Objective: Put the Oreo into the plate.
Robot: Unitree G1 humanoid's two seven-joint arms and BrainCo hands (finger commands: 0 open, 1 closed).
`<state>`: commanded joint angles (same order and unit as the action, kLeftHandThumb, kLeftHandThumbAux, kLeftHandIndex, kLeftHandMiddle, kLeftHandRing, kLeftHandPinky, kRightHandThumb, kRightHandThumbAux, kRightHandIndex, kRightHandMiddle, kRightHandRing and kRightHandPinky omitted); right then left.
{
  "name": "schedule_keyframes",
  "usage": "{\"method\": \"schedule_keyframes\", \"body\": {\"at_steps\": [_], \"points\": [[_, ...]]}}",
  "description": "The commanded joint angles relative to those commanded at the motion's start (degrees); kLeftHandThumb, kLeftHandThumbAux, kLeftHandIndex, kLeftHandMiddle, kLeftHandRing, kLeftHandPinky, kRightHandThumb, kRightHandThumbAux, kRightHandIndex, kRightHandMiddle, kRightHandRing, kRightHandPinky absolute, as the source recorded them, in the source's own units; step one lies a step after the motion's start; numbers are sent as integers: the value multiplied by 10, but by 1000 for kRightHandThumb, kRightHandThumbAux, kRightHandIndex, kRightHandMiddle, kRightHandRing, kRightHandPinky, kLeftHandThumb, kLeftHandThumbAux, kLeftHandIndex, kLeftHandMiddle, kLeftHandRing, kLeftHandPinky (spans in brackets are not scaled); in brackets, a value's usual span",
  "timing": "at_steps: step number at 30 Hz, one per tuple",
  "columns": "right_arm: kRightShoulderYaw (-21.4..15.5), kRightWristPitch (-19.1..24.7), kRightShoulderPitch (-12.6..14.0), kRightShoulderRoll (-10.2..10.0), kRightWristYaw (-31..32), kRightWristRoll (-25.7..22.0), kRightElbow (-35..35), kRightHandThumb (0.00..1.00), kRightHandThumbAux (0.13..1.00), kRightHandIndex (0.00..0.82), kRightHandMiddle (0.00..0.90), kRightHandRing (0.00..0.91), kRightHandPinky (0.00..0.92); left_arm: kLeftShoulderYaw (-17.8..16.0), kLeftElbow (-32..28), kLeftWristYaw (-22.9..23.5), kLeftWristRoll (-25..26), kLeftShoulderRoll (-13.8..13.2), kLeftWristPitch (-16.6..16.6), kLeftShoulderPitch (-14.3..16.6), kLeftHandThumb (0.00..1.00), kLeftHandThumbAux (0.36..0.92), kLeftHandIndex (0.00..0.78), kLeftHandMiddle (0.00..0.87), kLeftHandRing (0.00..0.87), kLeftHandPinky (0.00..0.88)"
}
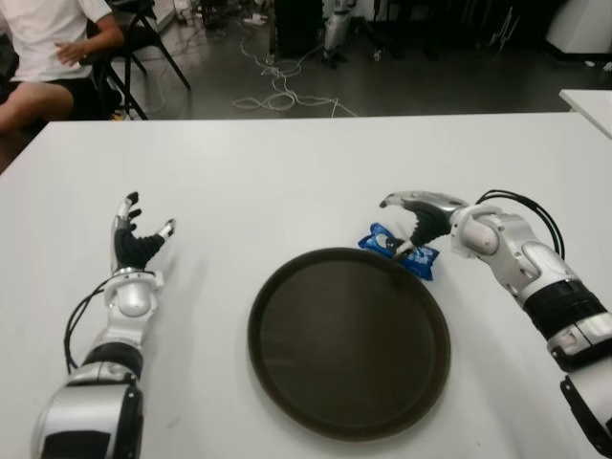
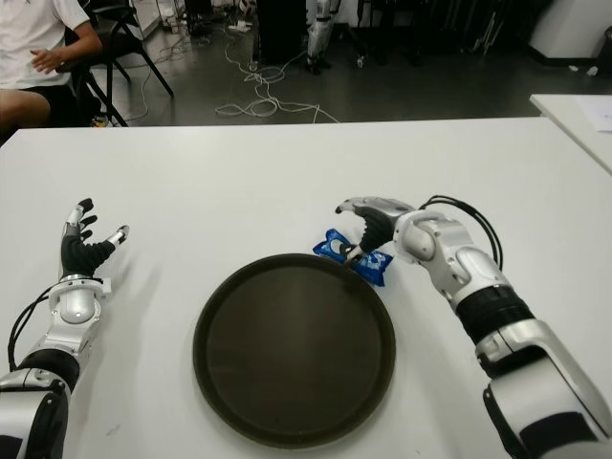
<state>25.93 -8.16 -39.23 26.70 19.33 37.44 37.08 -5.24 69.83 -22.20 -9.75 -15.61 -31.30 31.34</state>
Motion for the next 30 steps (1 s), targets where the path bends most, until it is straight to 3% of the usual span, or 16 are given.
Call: {"method": "schedule_keyframes", "body": {"at_steps": [19,30], "points": [[2,22,-11,-3,14,0,7,0,753,0,0,0,1,-1,1,0,1,0,1,0,1,765,71,114,105,99],[-2,20,-19,-9,9,-7,27,0,784,0,0,0,9,-1,0,0,1,0,-1,-1,0,773,73,117,101,95]]}}
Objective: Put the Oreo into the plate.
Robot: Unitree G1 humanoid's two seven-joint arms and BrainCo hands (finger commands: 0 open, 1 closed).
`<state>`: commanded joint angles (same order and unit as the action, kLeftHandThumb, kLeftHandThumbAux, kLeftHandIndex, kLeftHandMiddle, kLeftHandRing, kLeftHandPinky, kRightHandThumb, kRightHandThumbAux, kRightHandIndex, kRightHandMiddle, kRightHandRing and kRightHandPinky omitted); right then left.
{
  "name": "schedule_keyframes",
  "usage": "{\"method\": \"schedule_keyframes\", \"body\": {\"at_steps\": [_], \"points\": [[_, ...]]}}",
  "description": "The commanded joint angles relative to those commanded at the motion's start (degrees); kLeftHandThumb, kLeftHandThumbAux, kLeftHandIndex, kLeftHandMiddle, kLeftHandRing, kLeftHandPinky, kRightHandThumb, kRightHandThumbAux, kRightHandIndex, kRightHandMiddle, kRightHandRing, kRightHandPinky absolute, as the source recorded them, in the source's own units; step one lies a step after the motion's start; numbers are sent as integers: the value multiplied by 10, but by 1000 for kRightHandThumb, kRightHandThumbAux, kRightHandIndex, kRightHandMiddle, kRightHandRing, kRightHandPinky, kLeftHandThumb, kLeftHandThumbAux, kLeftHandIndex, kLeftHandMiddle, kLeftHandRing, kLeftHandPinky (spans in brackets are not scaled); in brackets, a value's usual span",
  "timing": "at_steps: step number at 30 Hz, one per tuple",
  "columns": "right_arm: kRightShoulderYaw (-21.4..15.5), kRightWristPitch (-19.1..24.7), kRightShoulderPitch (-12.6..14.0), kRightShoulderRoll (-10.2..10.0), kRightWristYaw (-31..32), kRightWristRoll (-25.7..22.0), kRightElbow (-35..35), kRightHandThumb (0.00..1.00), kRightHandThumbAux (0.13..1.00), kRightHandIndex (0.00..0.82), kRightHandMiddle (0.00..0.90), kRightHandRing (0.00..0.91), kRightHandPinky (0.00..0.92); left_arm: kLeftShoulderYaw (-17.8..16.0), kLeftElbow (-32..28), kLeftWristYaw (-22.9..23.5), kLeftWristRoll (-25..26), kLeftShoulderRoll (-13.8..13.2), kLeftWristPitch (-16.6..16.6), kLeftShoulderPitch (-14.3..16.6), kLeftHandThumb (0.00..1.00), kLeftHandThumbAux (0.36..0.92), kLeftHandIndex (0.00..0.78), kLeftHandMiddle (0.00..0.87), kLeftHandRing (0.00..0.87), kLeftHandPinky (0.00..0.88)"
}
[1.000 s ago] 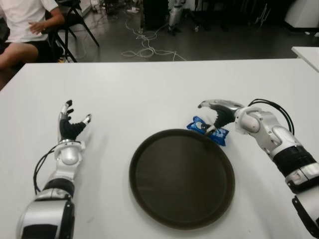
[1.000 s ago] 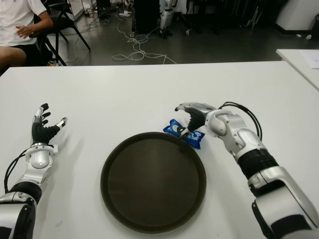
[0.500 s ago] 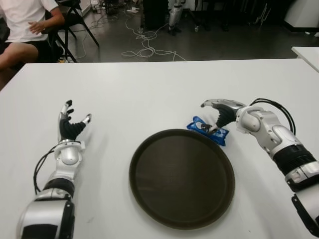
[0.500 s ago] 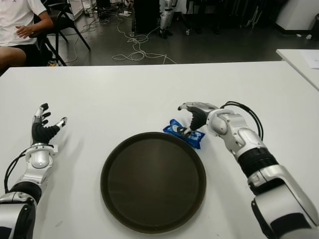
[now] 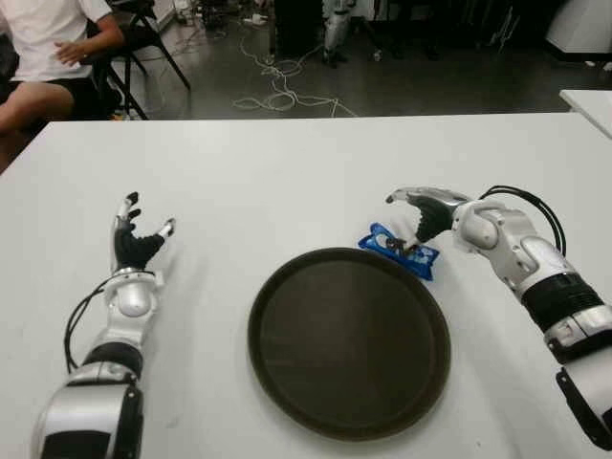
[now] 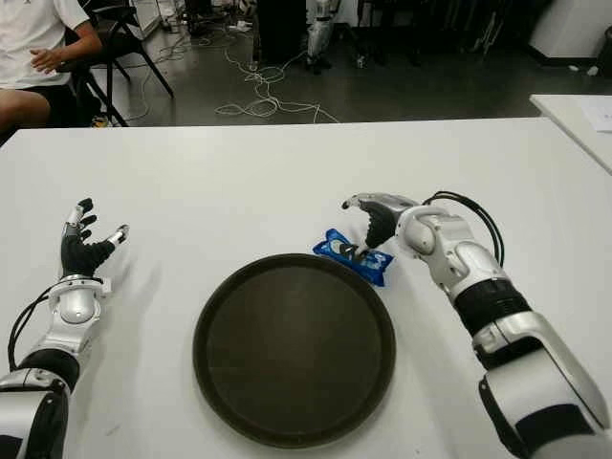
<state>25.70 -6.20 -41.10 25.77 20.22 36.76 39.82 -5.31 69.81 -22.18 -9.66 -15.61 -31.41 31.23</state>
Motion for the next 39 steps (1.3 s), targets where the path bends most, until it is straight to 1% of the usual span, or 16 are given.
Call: {"method": "schedule_keyframes", "body": {"at_steps": [12,16,21,25,29,34,39], "points": [[-1,-8,-2,-3,-10,-1,14,0,772,0,0,0,9,2,0,-5,-3,0,4,1,0,782,82,130,122,110],[-1,-9,-2,-4,-15,0,16,0,747,0,0,0,7,2,1,-6,-4,-1,6,1,0,769,73,115,105,100],[0,-8,-2,-4,-17,1,16,0,745,0,0,0,14,1,0,-4,-2,0,5,0,0,763,66,104,96,96],[1,-7,-1,-5,-15,3,15,0,746,0,0,0,14,1,-1,-2,-1,0,4,-1,0,747,64,103,95,99],[5,-3,-3,-6,-15,7,20,0,730,0,0,0,4,1,-2,0,-1,-1,2,-2,6,753,71,113,109,112],[7,-2,-4,-9,-23,11,28,0,720,0,0,0,0,2,-3,2,-1,-2,-4,-2,13,783,75,121,103,90],[6,-10,-4,-12,-33,7,37,0,739,0,0,0,3,1,-2,3,0,-2,-3,-2,6,788,78,123,108,97]]}}
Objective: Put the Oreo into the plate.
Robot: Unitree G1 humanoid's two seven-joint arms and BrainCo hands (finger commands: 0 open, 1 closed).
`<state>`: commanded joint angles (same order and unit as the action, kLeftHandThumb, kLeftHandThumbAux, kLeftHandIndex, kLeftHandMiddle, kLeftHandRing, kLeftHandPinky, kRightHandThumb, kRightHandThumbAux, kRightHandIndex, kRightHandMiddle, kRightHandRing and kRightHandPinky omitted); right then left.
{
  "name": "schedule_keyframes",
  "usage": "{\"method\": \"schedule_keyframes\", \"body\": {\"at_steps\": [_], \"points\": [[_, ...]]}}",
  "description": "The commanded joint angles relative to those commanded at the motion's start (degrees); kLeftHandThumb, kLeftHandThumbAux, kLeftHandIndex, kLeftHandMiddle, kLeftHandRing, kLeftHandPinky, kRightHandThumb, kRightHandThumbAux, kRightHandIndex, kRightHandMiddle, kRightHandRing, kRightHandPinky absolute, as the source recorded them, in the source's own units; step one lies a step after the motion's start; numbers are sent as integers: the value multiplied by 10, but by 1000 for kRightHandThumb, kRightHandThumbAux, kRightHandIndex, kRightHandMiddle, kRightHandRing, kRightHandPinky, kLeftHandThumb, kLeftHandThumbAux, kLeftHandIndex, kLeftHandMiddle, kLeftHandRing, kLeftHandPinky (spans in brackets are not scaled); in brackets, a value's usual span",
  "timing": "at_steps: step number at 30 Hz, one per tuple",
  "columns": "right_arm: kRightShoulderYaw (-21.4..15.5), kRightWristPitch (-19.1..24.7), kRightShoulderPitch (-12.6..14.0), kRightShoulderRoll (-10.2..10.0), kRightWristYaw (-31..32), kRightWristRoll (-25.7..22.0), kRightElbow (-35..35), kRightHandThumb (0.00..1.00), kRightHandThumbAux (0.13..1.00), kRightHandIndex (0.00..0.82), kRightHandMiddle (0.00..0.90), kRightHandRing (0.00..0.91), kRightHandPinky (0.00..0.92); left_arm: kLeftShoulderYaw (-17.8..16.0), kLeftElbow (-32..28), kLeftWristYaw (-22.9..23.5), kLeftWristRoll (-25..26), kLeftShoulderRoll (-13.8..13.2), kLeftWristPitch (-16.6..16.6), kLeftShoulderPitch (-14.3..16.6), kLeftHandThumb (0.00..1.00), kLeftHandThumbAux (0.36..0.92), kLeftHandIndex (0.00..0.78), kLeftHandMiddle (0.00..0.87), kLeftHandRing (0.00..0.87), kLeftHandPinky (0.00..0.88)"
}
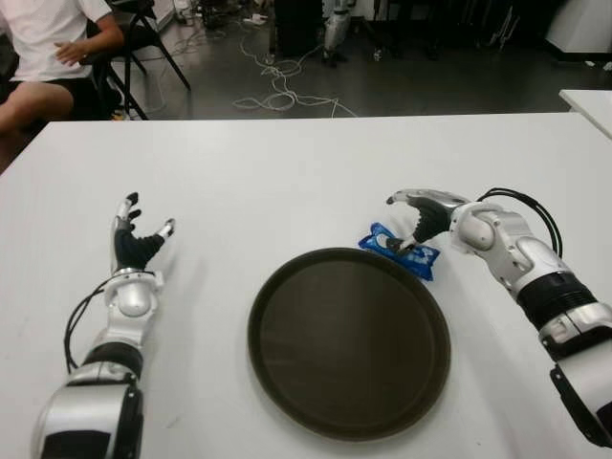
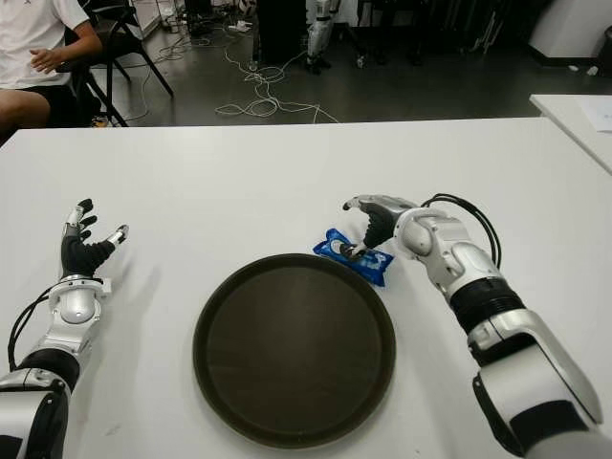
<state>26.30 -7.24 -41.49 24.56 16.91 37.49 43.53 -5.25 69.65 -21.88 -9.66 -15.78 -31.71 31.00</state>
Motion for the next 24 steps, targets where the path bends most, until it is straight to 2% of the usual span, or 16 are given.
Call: {"method": "schedule_keyframes", "body": {"at_steps": [10,19,24], "points": [[1,-15,-5,-5,-17,-1,26,0,763,0,0,0,2,2,2,-5,-3,0,2,1,0,780,73,122,112,105],[4,-25,-9,-8,-32,2,47,0,731,0,0,0,3,-1,2,1,1,1,4,1,16,788,69,113,101,101],[4,-20,-9,-9,-39,4,47,0,744,0,0,0,5,-1,2,1,1,1,4,1,5,785,77,125,113,107]]}}
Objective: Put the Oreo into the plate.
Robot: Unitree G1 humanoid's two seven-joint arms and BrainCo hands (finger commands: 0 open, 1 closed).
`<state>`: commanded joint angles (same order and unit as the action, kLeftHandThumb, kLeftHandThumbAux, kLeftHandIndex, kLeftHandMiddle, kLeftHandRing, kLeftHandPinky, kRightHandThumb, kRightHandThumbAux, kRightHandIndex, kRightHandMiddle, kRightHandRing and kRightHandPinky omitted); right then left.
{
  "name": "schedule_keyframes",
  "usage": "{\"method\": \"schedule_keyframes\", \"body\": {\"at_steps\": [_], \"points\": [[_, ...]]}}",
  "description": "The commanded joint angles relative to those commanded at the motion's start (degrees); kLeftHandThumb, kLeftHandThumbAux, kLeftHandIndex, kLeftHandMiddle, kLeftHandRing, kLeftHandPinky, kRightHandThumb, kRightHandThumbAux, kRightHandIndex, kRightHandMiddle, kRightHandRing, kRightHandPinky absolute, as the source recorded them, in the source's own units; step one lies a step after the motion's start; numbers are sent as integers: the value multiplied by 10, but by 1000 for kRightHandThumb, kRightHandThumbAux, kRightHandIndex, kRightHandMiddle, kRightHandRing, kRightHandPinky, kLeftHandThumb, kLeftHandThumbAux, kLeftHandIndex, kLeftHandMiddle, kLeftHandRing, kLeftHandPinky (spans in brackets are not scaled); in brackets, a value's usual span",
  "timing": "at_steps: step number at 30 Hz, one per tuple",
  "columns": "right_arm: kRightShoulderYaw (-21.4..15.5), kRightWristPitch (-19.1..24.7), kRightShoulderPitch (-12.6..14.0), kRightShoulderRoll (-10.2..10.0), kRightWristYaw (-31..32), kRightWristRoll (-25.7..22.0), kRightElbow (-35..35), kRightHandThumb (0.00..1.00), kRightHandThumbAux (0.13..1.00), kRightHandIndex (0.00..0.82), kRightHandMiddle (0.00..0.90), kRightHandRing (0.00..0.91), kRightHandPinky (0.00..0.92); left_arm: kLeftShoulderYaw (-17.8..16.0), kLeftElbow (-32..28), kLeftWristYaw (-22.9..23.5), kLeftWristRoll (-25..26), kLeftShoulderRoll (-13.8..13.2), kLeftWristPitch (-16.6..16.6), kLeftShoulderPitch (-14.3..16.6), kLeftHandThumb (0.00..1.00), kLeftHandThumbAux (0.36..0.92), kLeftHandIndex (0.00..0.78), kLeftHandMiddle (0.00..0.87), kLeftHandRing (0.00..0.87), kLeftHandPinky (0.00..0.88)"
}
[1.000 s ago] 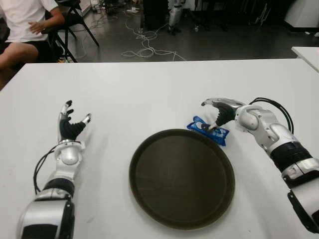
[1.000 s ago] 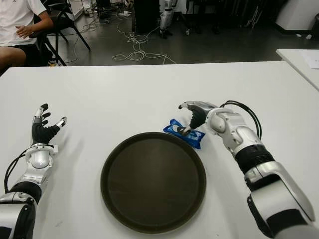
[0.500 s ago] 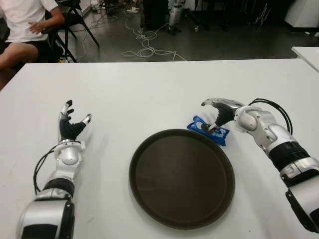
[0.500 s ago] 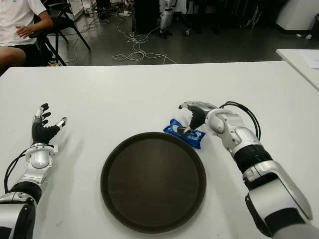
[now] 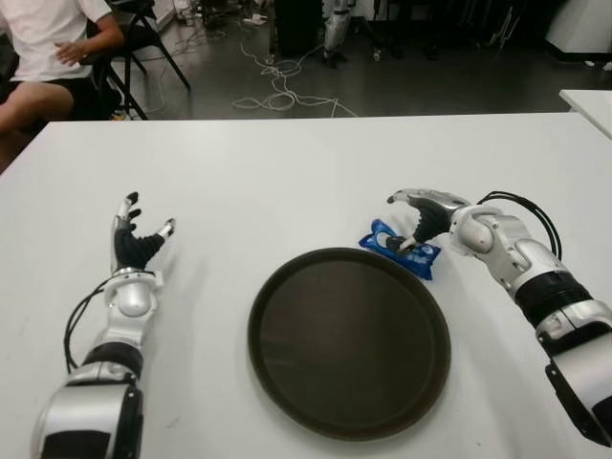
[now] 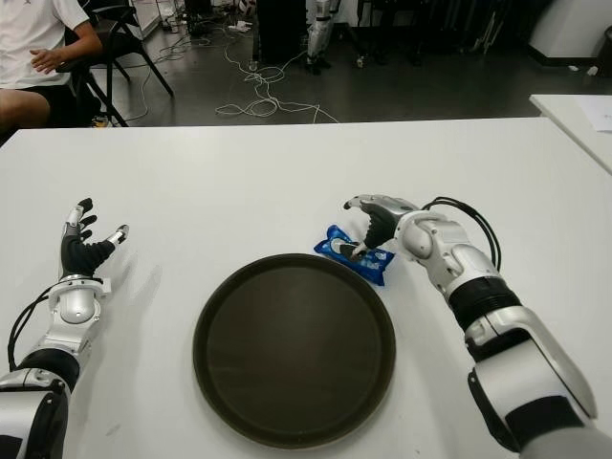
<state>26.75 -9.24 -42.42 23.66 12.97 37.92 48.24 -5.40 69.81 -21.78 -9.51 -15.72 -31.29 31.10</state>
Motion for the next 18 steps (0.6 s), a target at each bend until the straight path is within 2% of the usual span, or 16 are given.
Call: {"method": "schedule_keyframes", "body": {"at_steps": [8,18], "points": [[2,8,-1,0,6,0,-2,0,746,0,0,0,11,2,-1,-6,-4,-1,1,0,0,762,71,115,106,100],[6,17,4,5,6,4,-16,0,748,0,0,0,6,4,-1,-9,-5,-1,1,-1,0,781,72,117,105,100]]}}
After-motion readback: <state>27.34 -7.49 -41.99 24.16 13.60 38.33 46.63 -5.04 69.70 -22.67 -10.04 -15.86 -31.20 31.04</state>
